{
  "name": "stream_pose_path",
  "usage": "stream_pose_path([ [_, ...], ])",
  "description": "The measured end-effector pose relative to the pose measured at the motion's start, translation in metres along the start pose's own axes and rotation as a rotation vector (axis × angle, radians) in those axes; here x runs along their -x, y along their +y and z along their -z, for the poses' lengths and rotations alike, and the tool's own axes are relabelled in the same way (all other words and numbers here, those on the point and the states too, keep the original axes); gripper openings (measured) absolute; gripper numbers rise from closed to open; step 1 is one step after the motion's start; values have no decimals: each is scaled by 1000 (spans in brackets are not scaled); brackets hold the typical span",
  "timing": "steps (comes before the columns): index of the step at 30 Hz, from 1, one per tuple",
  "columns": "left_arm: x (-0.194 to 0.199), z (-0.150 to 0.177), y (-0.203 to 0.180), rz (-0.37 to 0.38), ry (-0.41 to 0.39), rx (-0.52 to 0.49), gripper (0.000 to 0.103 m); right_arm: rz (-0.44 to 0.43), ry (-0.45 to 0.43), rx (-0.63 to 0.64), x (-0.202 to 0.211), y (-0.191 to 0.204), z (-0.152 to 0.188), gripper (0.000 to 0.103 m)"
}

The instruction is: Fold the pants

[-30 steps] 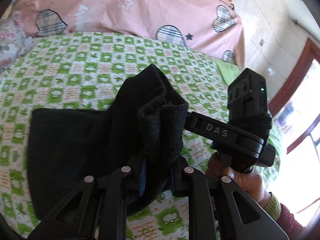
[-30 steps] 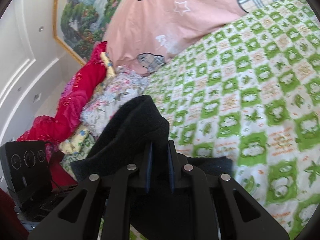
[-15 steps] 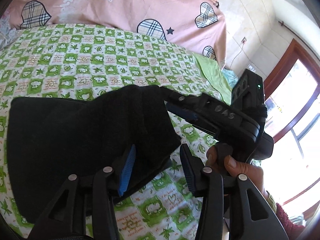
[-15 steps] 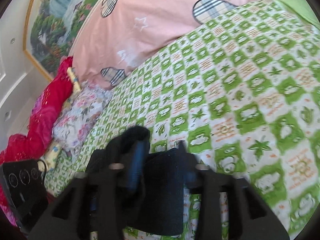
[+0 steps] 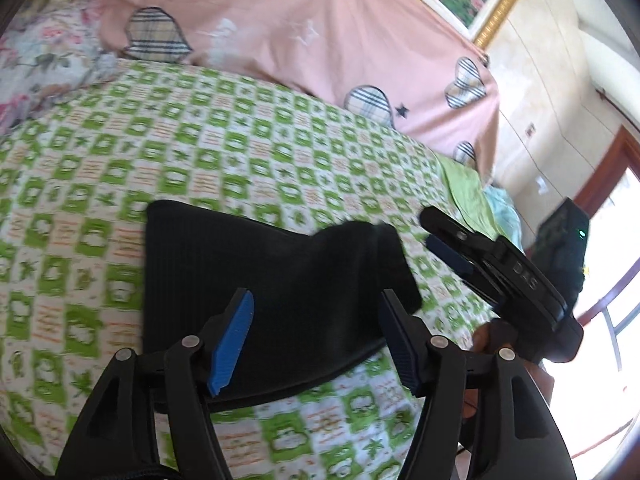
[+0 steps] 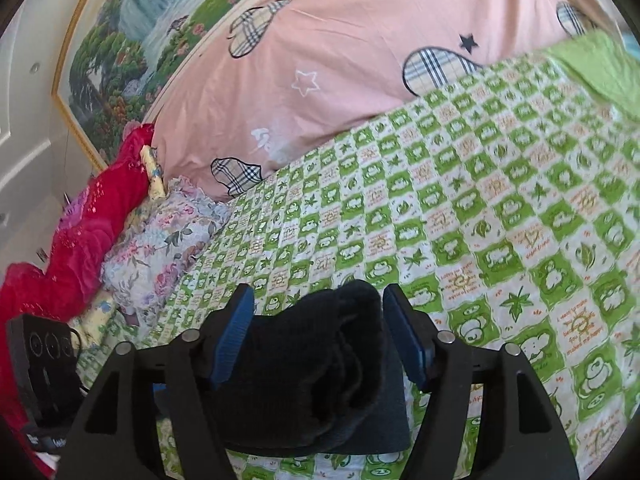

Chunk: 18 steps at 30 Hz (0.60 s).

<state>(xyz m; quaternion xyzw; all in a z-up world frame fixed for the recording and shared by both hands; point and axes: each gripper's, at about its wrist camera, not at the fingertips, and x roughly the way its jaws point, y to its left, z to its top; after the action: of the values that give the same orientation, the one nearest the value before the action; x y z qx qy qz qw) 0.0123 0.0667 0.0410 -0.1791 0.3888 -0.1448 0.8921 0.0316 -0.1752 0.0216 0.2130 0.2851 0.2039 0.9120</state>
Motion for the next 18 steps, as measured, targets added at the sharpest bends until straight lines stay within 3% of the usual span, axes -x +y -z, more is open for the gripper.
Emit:
stream_pose_path([
  [9,13,-4,37,-66,-24,85,70,90,-2,88,-5,29,7,79],
  [18,3,-3,61,-87,13,151,70,129,58,35,-18,14,22,79],
])
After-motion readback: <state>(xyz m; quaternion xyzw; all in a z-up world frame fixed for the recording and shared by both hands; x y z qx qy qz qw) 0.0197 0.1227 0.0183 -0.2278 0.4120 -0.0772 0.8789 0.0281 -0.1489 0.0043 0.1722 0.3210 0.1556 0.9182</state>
